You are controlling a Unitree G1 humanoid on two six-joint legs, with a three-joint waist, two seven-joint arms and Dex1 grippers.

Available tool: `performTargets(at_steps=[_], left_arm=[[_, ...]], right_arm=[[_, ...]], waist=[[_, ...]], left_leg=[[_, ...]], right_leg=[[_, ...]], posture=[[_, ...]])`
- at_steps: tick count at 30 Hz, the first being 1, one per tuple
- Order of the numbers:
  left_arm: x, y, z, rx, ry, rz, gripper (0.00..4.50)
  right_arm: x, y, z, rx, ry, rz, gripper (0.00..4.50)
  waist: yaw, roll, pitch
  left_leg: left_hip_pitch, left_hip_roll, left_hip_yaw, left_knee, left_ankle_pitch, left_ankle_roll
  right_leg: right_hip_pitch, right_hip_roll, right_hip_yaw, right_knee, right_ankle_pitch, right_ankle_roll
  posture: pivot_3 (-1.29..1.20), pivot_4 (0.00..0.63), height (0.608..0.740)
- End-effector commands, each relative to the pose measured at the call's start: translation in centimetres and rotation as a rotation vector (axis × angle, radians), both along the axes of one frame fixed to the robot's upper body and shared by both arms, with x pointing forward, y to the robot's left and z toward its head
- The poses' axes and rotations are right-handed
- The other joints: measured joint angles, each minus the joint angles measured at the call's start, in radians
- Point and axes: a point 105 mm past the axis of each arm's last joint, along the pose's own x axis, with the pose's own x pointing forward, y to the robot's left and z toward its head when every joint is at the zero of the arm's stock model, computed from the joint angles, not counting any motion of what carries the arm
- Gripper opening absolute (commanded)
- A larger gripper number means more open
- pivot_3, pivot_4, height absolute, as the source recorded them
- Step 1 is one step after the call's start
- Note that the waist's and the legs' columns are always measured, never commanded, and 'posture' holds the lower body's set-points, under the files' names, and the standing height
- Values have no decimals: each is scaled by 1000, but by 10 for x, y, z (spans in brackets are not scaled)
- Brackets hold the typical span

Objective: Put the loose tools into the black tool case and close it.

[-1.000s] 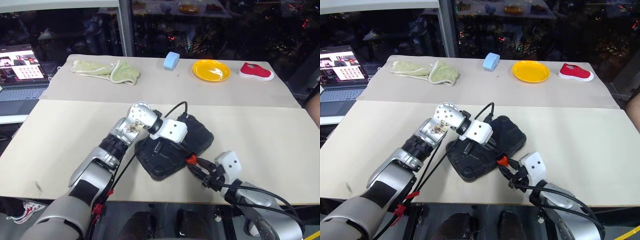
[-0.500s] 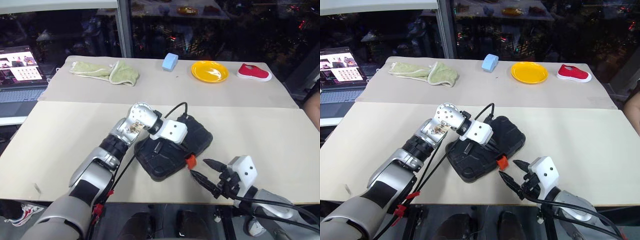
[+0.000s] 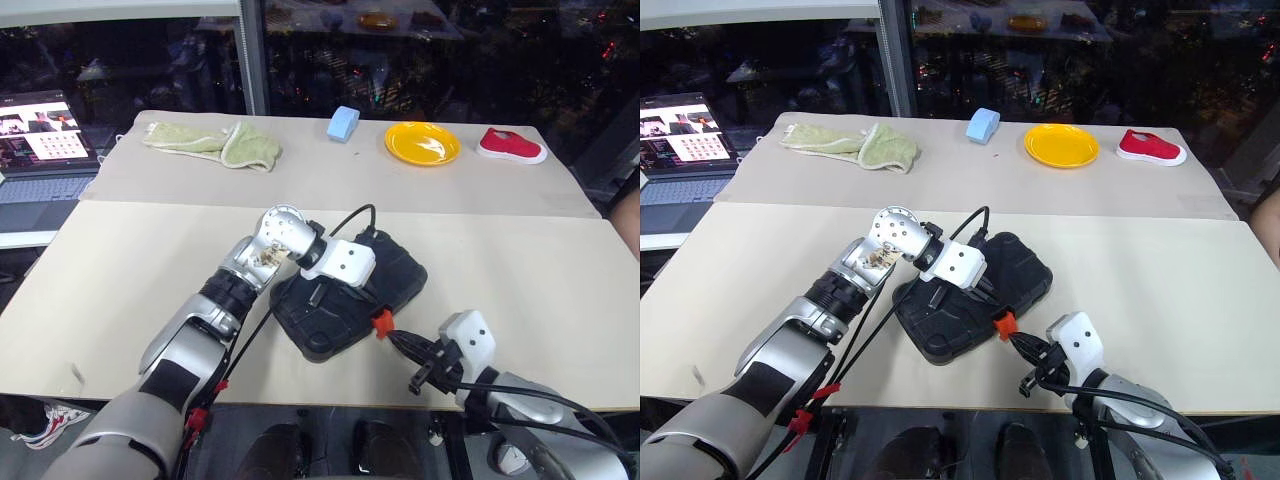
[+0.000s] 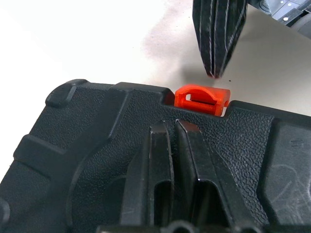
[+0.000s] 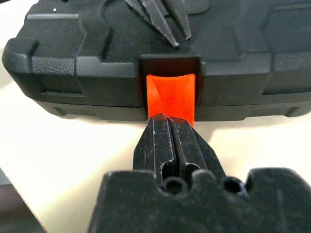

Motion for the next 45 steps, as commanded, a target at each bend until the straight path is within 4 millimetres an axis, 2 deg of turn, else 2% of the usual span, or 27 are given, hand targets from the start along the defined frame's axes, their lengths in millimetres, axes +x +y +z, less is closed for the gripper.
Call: performTargets(at_steps=[1,18,32,41,45], left_arm=[[0,12,-31,142,44,29,390],[1,13,-31,144,43,35,390],[1,13,-33,149,52,41,390],[1,14,-36,152,53,45,390],[1,13,-39,152,51,45,390]], right_arm=[[5,5,6,-4,-44,21,15],[26,19,14,16,-91,49,15],[46,29,9,9,-109,43,15],[42,29,23,-2,-136,83,15],[39,28,42,-18,-162,129,15]], waist=[[0,0,0],[-23,0,0],[-25,-1,0],[-25,0,1],[-24,0,1]], left_leg=[[0,0,0,0,0,0],[1,1,0,0,1,-2],[0,1,0,0,1,-1],[-1,1,0,0,0,-1],[-3,1,0,0,0,-1]], right_leg=[[0,0,0,0,0,0],[1,0,0,1,0,0],[-1,0,-1,0,1,1],[-2,0,0,0,1,0],[-4,0,-1,0,1,0]], posture=[[0,150,732],[0,150,732],[0,150,732],[0,150,732],[0,150,732]])
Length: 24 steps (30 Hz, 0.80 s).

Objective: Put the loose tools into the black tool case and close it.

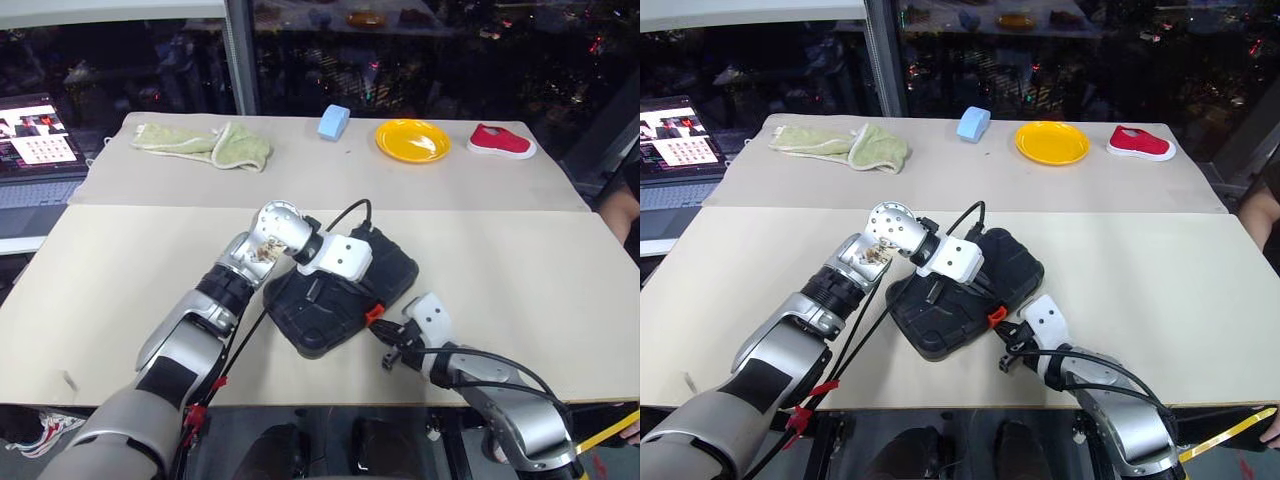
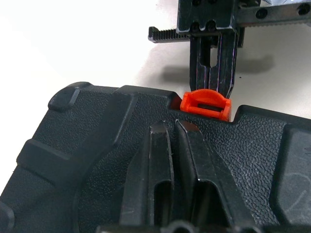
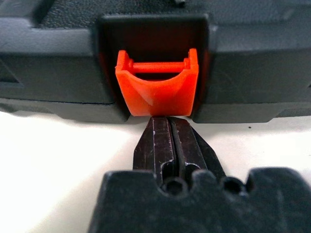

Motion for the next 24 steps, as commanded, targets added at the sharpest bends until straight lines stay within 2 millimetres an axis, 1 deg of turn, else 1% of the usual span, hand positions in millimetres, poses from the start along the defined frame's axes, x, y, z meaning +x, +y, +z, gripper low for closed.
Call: performTargets(at_steps=[1,3,6,7,9,11,13,15,16,18,19,20,21,24], left_arm=[[-5,8,-42,143,68,25,390],[-4,7,-43,136,68,33,390],[1,12,-42,127,90,82,390],[4,15,-38,105,127,117,630],[12,31,-23,44,183,198,1112],[16,47,-12,6,210,258,1828],[17,70,3,-42,263,321,2520],[16,93,18,-85,311,384,3242],[14,109,26,-102,340,423,3605],[3,142,43,-125,415,496,4382],[-5,158,51,-133,450,533,4500],[-13,170,58,-135,477,563,4500],[-20,177,63,-134,493,585,4500],[-39,199,75,-130,498,652,4500]], right_arm=[[1,10,62,58,-207,80,15],[-1,6,64,30,-198,86,15],[-9,-6,58,-10,-149,88,15],[-14,-13,57,-15,-128,88,294],[-28,-33,64,-37,-103,119,861],[-36,-50,76,-45,-105,135,1512],[-41,-69,91,-47,-94,148,2169],[-48,-87,104,-52,-71,179,2877],[-52,-95,109,-56,-59,198,3178],[-56,-110,122,-49,-40,211,3915],[-57,-117,129,-38,-37,216,4274],[-57,-122,135,-30,-38,219,4453],[-57,-127,140,-24,-39,219,4453],[-50,-138,155,-16,-69,218,4453]], waist=[[2,0,0],[8,0,0],[13,0,0],[14,0,0],[16,0,0],[7,0,0],[-7,0,1],[-11,1,2],[-12,4,5],[-12,3,8],[-12,3,9],[-11,3,10],[-9,3,12],[0,3,14]], left_leg=[[-1,0,0,0,0,0],[-3,0,0,0,0,0],[-8,0,0,0,1,-1],[-7,0,0,0,1,-1],[-7,0,0,1,1,-1],[-9,0,0,0,1,1],[-9,1,0,0,4,5],[-10,1,0,-2,5,5],[-10,1,0,-2,6,4],[-12,2,0,-4,6,3],[-12,2,0,-4,6,3],[-13,2,0,-6,7,3],[-13,2,0,-7,7,2],[-16,1,0,-7,9,-2]], right_leg=[[-1,0,0,0,0,0],[-3,0,0,0,0,0],[-7,0,0,0,3,-4],[-7,0,0,0,3,-5],[-7,0,0,0,2,-2],[-7,0,0,0,1,-1],[-7,2,0,1,1,-1],[-9,2,0,1,3,-4],[-10,3,0,1,3,-5],[-12,3,0,1,5,-9],[-13,3,0,1,5,-9],[-13,4,0,1,5,-10],[-14,3,0,1,6,-13],[-18,2,0,1,7,-14]], posture=[[0,150,732],[0,150,732],[0,150,732],[0,150,732],[0,150,732],[0,150,732],[0,150,732],[0,150,732],[0,150,732],[0,150,732],[0,150,732],[0,150,732],[0,150,732],[0,150,732]])
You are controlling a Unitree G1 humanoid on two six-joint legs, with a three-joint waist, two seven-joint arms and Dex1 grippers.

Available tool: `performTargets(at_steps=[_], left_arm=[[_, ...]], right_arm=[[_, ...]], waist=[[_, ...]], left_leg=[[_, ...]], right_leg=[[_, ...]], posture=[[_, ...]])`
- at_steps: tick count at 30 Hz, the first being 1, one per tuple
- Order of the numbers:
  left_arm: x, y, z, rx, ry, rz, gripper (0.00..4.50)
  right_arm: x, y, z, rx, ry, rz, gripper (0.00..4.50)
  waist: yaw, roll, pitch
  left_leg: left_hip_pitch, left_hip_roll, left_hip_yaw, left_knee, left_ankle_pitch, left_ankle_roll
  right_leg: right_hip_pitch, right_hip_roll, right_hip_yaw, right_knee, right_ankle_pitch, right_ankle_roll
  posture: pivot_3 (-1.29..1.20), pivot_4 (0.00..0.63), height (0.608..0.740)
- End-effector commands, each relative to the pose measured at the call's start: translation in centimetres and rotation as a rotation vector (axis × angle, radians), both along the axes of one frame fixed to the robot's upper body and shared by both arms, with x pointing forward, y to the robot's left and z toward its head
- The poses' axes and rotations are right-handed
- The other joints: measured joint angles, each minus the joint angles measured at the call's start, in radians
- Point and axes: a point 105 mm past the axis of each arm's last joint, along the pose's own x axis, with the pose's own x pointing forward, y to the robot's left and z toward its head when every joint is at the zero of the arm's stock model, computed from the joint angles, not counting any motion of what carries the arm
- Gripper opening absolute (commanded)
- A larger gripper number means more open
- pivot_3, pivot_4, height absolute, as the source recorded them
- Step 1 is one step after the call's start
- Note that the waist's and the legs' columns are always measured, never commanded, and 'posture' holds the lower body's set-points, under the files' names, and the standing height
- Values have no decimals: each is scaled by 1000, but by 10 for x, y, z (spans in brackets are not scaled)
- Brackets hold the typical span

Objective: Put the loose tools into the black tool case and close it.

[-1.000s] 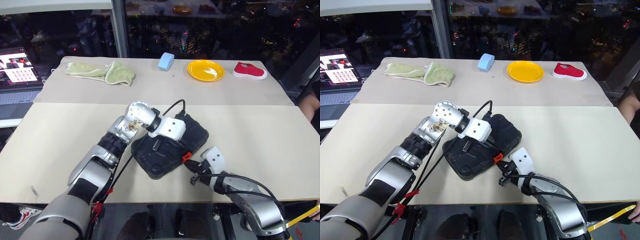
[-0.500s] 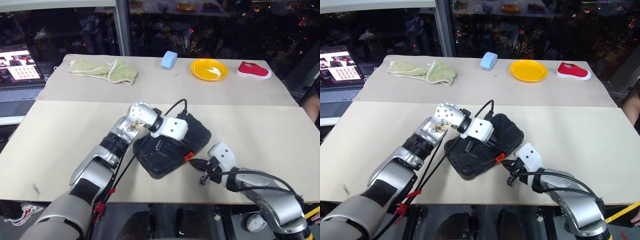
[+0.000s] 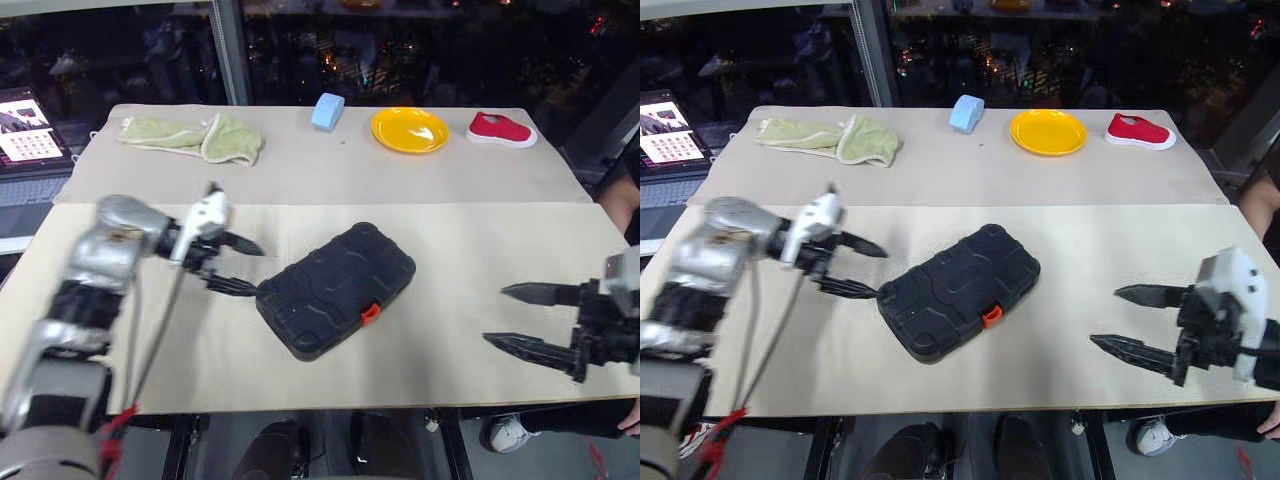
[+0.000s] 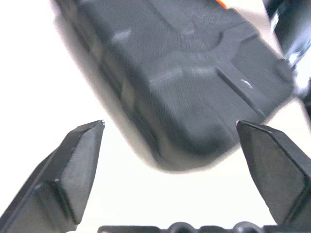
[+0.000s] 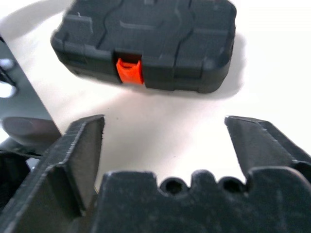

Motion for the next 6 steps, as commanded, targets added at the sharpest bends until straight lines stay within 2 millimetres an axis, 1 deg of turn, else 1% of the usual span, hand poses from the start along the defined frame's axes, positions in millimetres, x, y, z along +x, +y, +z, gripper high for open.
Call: performTargets(at_steps=[1,3,6], left_arm=[[-24,12,30,-42,-28,27,4500],[-29,16,35,-66,-39,74,4500],[-33,18,37,-99,-60,115,4500]], right_arm=[[5,-10,27,29,-67,24,4453],[8,-14,31,41,-63,37,4453],[14,-15,30,45,-49,51,4453]], waist=[[11,0,0],[20,1,1],[30,1,1]], left_leg=[[0,-1,0,0,0,-1],[-1,-2,0,0,-4,-6],[-3,-3,0,-1,-4,-6]], right_leg=[[-3,-1,0,-1,0,0],[-5,-3,-1,-1,0,1],[-6,-3,-1,-1,0,1]], posture=[[0,150,732],[0,150,732],[0,150,732]])
